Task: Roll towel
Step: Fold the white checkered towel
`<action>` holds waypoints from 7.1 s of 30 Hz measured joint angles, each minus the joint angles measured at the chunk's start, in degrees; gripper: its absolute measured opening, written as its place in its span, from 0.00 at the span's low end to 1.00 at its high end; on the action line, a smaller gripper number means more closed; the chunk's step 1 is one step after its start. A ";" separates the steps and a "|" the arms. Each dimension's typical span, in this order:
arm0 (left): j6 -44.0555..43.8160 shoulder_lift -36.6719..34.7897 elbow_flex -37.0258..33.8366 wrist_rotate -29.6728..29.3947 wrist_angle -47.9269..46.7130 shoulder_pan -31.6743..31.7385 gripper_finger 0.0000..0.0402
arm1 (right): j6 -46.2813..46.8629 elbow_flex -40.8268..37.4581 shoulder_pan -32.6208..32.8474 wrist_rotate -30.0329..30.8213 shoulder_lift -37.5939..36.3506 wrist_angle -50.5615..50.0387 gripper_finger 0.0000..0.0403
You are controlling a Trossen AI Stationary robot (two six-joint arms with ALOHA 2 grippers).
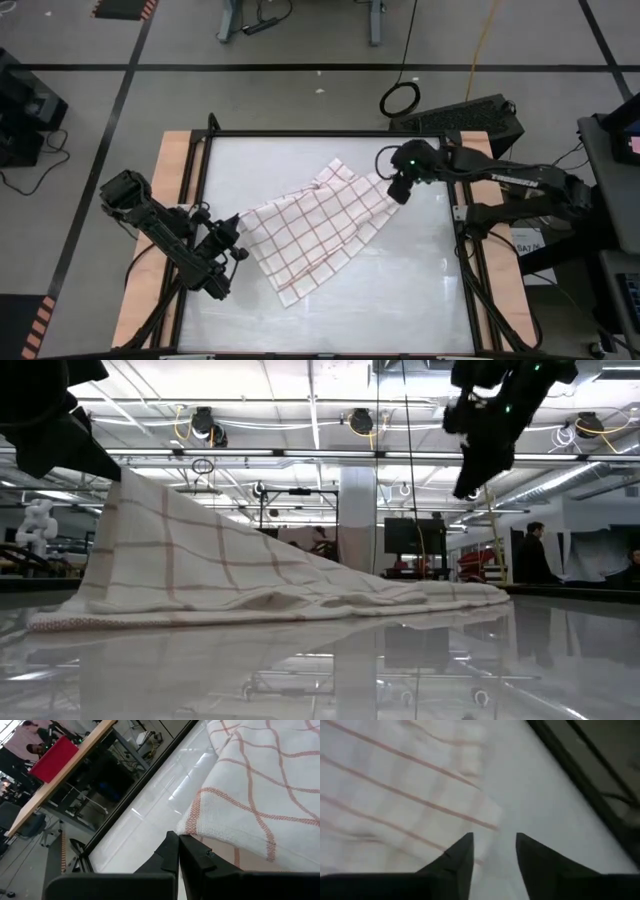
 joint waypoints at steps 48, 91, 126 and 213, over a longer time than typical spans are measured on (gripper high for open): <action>1.97 -0.02 -0.01 3.96 1.95 0.02 0.03 | -20.32 25.20 38.07 12.75 59.44 36.32 0.21; 11.11 0.00 -0.01 20.67 1.97 -0.50 0.35 | -15.75 25.16 41.83 8.33 55.13 38.31 0.01; 33.10 8.87 0.16 17.91 64.59 -14.72 0.60 | -12.14 25.17 41.81 5.80 55.24 38.33 0.01; 49.40 20.09 7.42 11.40 88.28 -2.52 0.60 | 11.97 23.19 46.41 12.80 62.02 46.37 0.01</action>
